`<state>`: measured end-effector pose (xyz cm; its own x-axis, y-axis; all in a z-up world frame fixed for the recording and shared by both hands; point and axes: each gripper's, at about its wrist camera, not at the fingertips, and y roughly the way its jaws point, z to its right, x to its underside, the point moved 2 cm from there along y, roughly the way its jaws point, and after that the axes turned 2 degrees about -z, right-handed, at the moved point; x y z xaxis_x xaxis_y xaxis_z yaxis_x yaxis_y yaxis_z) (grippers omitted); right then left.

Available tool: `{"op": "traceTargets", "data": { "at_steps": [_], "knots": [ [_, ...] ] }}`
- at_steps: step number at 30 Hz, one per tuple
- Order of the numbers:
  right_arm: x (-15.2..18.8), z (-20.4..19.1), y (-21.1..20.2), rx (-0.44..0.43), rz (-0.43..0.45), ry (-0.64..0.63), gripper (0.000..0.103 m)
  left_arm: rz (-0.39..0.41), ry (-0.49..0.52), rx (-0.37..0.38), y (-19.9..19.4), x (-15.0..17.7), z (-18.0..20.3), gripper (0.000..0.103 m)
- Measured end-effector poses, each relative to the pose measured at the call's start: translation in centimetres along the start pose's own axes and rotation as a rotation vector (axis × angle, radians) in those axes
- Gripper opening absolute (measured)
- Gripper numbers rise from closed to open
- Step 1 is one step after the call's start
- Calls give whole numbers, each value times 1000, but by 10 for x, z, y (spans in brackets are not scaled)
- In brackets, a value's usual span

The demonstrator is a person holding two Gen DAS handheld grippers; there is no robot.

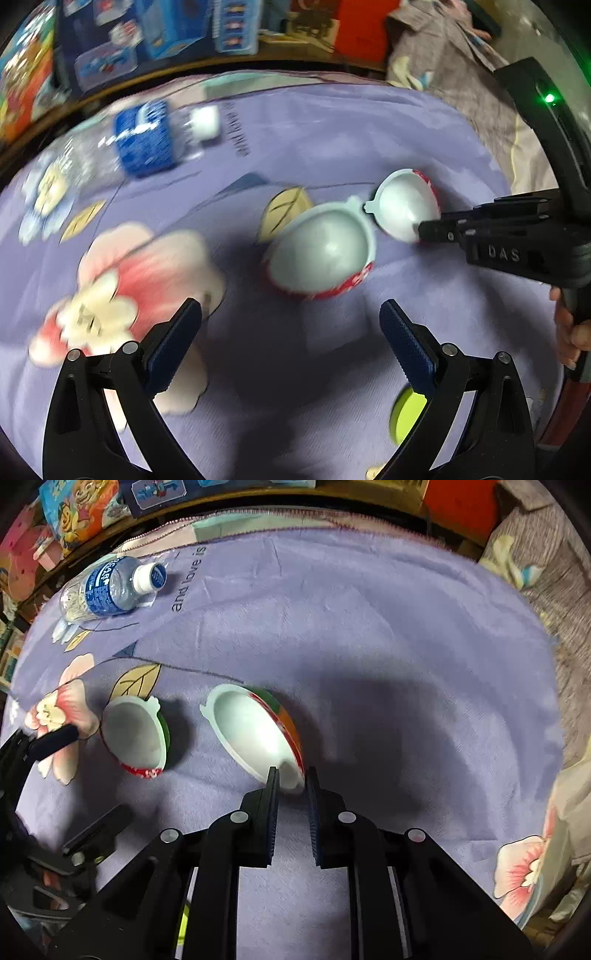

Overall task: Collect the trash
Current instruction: 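Grasp the white-and-red egg container half with the left tool while the right tool grasps the other half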

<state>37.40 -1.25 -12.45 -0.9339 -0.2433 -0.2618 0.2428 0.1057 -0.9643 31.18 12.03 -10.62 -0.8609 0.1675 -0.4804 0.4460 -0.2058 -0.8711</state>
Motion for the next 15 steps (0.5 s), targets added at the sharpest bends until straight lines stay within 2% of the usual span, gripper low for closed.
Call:
{"op": "traceTargets", "data": {
  "at_steps": [1, 2, 3, 5, 9, 10, 11, 12, 15],
  "knots": [
    [0, 2, -1, -13, 1, 9, 16, 2, 21, -3, 2, -4, 4, 97],
    [-1, 3, -3, -28, 4, 11, 25, 6, 39, -6, 4, -7, 7, 97],
    [1, 4, -5, -35, 11, 8, 39, 8, 50, -7, 5, -9, 10, 97],
    [-2, 0, -7, -33, 29, -19, 52, 10, 70, -3, 8, -13, 13, 97],
    [-9, -1, -5, -36, 35, -33, 52, 22, 128, 2, 19, -24, 21, 97],
    [-10, 0, -6, -37, 39, -28, 52, 24, 126, 10, 20, -25, 21, 91],
    [-11, 3, -6, -38, 42, -19, 52, 23, 120, 23, 22, -27, 20, 73],
    [-13, 9, -7, -38, 43, -12, 52, 6, 111, 42, 26, -28, 18, 69],
    [-10, 16, -4, -40, 36, -1, 52, 17, 93, 60, 25, -25, 14, 68]
  ]
}}
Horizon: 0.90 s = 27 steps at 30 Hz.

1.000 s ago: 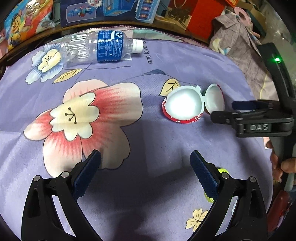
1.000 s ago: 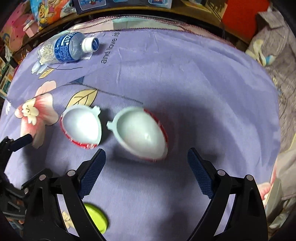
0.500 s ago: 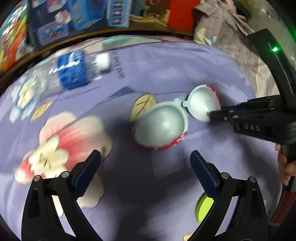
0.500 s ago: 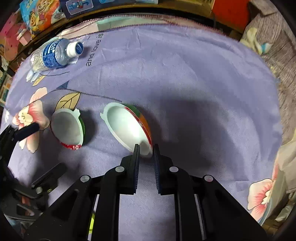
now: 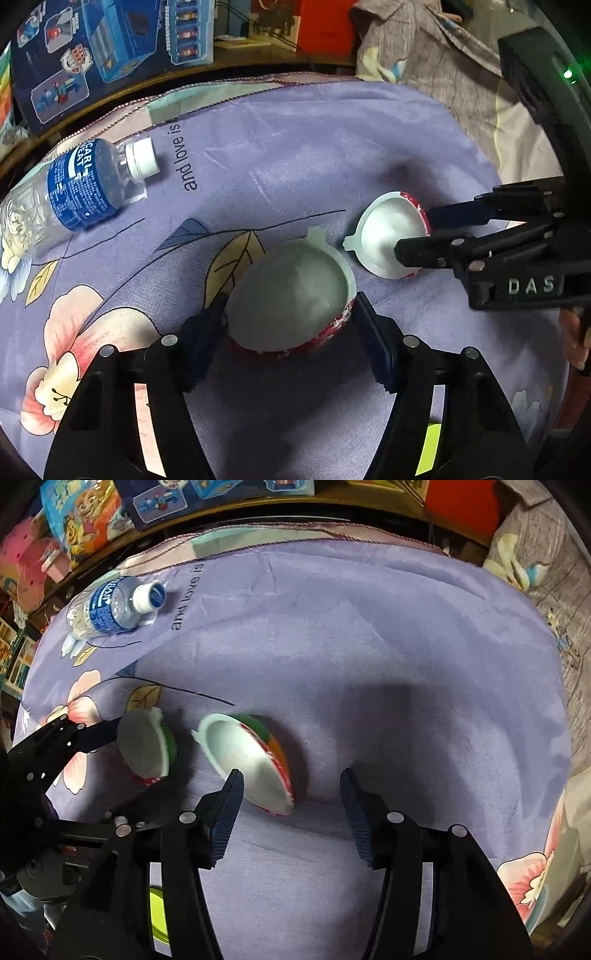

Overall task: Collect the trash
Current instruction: 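Grasp the white-and-red egg container half with the left tool while the right tool grasps the other half, then carry both egg container halves over the teal bin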

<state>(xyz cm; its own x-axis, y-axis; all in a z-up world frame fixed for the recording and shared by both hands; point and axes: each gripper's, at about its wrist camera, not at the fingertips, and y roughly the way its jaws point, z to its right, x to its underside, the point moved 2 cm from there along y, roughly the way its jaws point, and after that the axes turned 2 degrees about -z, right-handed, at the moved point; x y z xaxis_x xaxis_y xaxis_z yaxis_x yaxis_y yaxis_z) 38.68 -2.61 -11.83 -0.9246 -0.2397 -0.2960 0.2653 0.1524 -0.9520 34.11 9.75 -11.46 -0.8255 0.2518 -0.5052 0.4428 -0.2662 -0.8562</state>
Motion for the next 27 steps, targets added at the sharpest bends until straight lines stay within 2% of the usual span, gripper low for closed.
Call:
{"op": "traceTargets", "data": {
  "at_steps": [6, 11, 16, 17, 19, 27],
  "knots": [
    [1, -5, 1, -8, 2, -16, 52, -1, -57, 16, -15, 15, -14, 68],
    [-5, -25, 8, -8, 11, -52, 58, 8, -121, -14, -38, 33, -36, 68],
    [-6, -35, 21, 26, 24, -75, 57, 3, -148, -27, -47, 42, -43, 69],
    [-6, -35, 20, 27, 26, -77, 49, -1, -154, -28, -46, 43, -43, 69],
    [-3, -34, 16, 51, 27, -76, 49, -9, -165, -25, -44, 44, -41, 69],
    [31, 10, -21, 10, 22, 35, 47, 0, -117, 9, -49, 40, -1, 69]
  ]
}}
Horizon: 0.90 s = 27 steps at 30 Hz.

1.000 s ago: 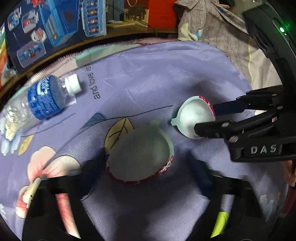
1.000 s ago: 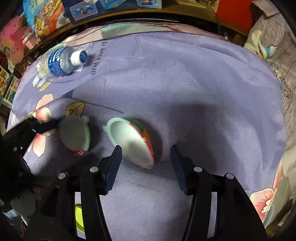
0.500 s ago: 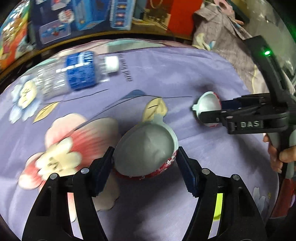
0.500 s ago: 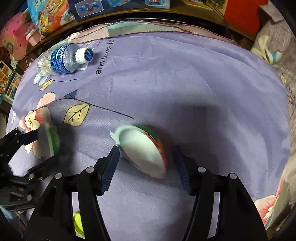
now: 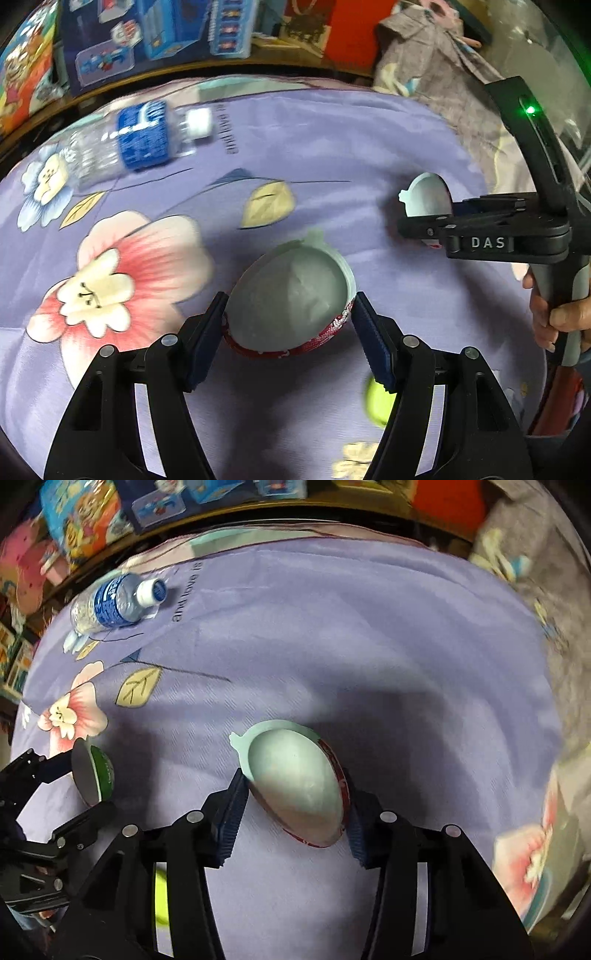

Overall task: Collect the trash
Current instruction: 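Carry both egg container halves over the teal bin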

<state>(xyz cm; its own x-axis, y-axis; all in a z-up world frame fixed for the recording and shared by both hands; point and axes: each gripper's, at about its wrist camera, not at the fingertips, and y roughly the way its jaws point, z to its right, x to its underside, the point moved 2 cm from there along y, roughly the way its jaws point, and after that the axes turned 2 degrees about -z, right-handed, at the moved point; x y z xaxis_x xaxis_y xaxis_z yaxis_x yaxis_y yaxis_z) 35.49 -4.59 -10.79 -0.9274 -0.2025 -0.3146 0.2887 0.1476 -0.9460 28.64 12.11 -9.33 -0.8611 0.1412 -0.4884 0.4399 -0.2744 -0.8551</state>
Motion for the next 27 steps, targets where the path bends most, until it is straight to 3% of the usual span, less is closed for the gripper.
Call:
{"op": "traceTargets", "data": {
  "at_steps": [17, 27],
  "knots": [
    [137, 146, -107, -41, 117, 257, 47, 13, 230, 80, -29, 21, 175, 69],
    [225, 244, -153, 0, 193, 449, 47, -23, 360, 156, -20, 34, 289, 69]
  ]
}}
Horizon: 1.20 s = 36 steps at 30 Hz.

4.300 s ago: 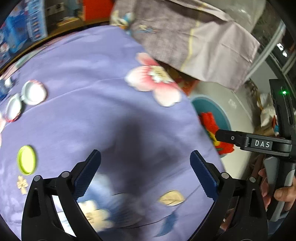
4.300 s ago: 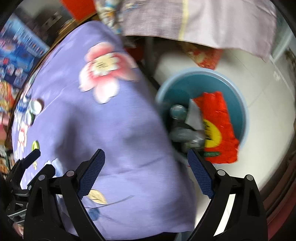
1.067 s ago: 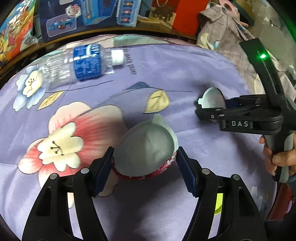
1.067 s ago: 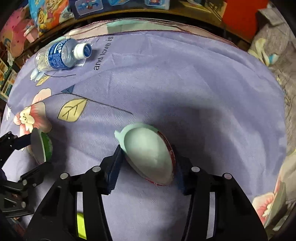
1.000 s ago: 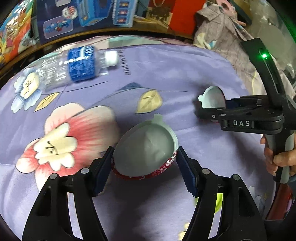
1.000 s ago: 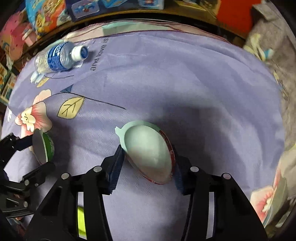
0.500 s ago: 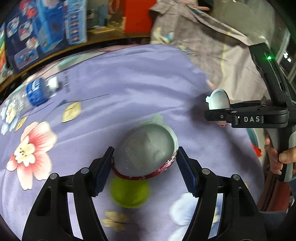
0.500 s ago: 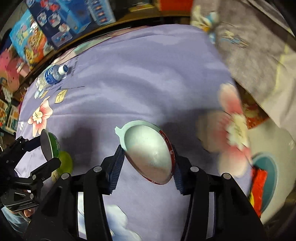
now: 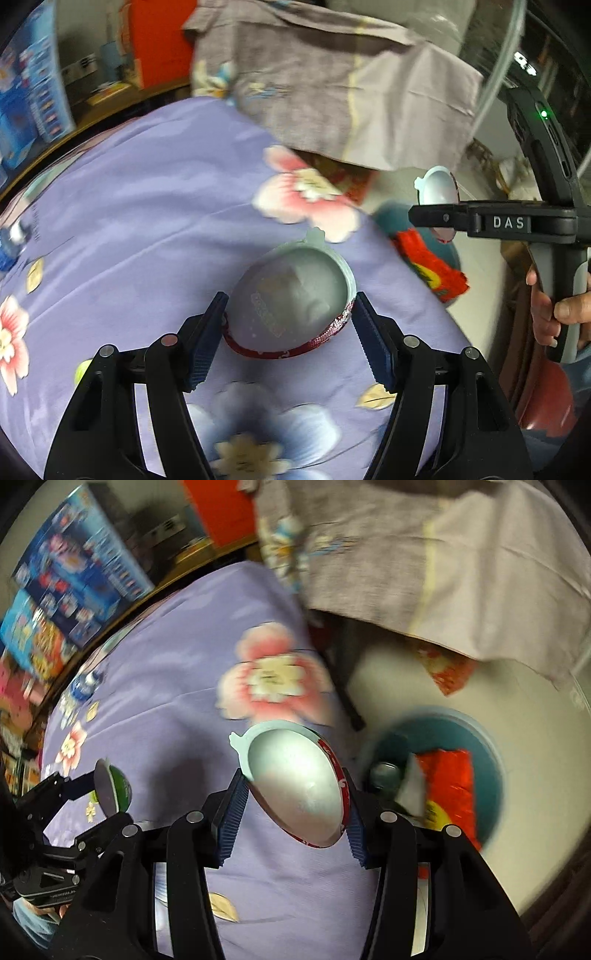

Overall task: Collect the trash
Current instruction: 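Carry both egg container halves over the teal bin, then open the left tool over the bin while the right tool releases its container half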

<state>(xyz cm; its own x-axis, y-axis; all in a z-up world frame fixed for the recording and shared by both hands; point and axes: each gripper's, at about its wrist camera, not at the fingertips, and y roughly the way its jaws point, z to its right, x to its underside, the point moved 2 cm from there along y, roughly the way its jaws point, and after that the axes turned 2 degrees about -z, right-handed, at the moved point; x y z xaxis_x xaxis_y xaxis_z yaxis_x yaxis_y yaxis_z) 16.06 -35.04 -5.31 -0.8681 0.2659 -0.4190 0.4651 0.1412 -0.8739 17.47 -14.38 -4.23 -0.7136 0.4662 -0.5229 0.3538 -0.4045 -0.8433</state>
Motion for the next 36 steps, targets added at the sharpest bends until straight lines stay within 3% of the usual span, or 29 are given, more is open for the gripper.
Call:
{"op": "traceTargets", "data": {
  "at_steps": [7, 13, 17, 25, 36],
  "knots": [
    [27, 88, -29, 29, 42, 140, 47, -41, 86, 37, 21, -12, 70, 69],
    [51, 146, -30, 31, 26, 234, 47, -100, 168, 73, 55, -19, 132, 69],
    [59, 165, -22, 22, 6, 265, 47, -149, 209, 91, 84, -20, 164, 69],
    [61, 188, 2, -4, -40, 307, 47, -220, 244, 107, 123, -24, 194, 70],
    [66, 198, 21, -31, -81, 331, 47, -274, 201, 111, 150, -25, 198, 81]
  ]
}}
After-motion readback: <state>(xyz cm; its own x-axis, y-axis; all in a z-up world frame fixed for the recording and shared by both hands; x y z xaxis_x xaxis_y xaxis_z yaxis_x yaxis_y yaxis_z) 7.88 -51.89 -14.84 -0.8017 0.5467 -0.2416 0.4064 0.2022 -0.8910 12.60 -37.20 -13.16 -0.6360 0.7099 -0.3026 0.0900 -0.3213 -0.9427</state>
